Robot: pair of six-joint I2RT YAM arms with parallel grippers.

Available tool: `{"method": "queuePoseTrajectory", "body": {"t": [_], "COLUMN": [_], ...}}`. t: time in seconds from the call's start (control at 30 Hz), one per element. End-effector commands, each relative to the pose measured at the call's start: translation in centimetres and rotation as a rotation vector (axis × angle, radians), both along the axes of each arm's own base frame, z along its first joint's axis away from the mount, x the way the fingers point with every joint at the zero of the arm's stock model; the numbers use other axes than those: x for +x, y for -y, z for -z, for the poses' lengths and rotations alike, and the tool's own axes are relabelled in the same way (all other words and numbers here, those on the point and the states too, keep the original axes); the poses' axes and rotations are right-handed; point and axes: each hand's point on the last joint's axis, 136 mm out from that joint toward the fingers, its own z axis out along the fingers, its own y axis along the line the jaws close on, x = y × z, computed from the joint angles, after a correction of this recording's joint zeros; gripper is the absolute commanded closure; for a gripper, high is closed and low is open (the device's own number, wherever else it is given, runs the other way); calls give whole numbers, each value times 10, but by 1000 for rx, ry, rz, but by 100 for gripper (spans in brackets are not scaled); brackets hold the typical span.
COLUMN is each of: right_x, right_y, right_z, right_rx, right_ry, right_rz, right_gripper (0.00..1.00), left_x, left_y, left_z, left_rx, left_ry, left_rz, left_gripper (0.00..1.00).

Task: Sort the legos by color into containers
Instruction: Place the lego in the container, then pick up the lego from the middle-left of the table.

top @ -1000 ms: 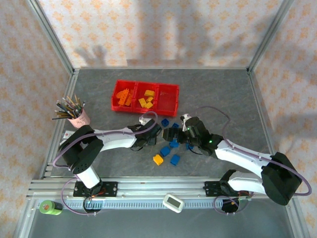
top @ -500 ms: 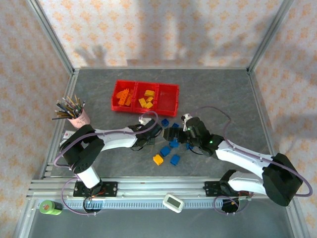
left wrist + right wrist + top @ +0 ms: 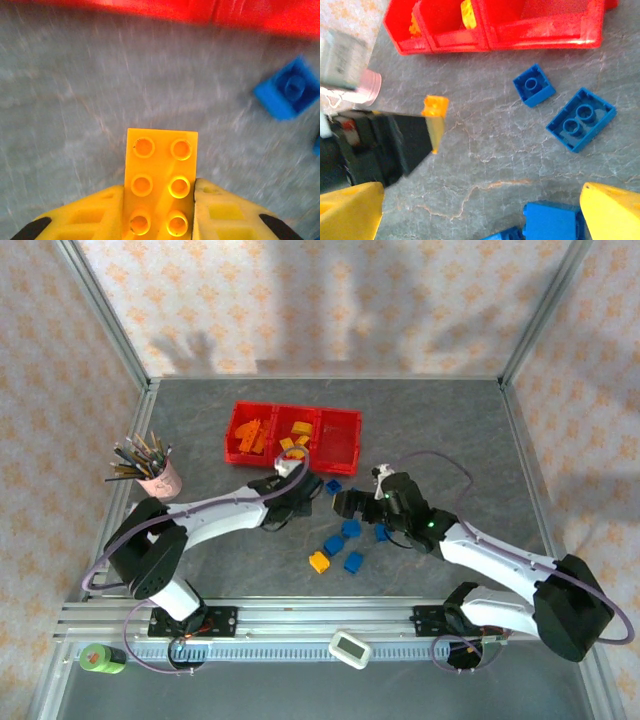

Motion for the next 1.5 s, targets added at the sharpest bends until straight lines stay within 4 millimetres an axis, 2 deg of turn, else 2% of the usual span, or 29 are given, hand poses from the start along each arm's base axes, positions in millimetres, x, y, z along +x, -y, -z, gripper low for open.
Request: {"method": "queuePoseTrajectory", "body": {"t": [0.0,0.1,0.2,0.27,0.37,0.43,0.57,0.73,0.9,1.03,1.07,1.13,1.2,1.47], "right_x": [19,30,38,42,47,48,48,48,45,38,36,30,22,-5], "right_y": [-3,-1,-1,-2,-3,-4,-5,-4,-3,-2,-2,-1,1,15], "right_z": [-31,-34,-39,-45,-39,-38,-38,-43,-47,-42,-37,-28,-32,-10], "right_rx": [52,57,76,85,64,58,59,56,44,26,16,0,15,-17], "right_ry": [65,74,78,93,83,79,78,87,96,79,68,43,47,-26], "right_rz": [35,58,68,70,70,67,60,57,41,14,10,-6,-26,-50], "right_gripper": [0,0,0,0,0,0,0,0,0,0,0,0,0,0], "left_x": [38,71,104,125,154,171,192,197,182,157,147,127,102,1], "left_y": [-21,-28,-31,-32,-34,-35,-36,-32,-33,-26,-26,-20,-16,2], "left_z": [-40,-63,-73,-74,-67,-52,-38,-44,-60,-71,-77,-76,-74,-47], "left_rx": [19,10,7,29,53,70,88,79,44,-17,-31,-55,-65,-69], "left_ry": [108,178,209,211,206,171,130,124,129,125,134,126,112,9], "left_rz": [-85,-128,-160,-155,-163,-162,-163,-142,-124,-89,-85,-60,-41,63], "left_gripper": [69,70,70,70,69,69,66,47,43,43,42,42,41,38]}}
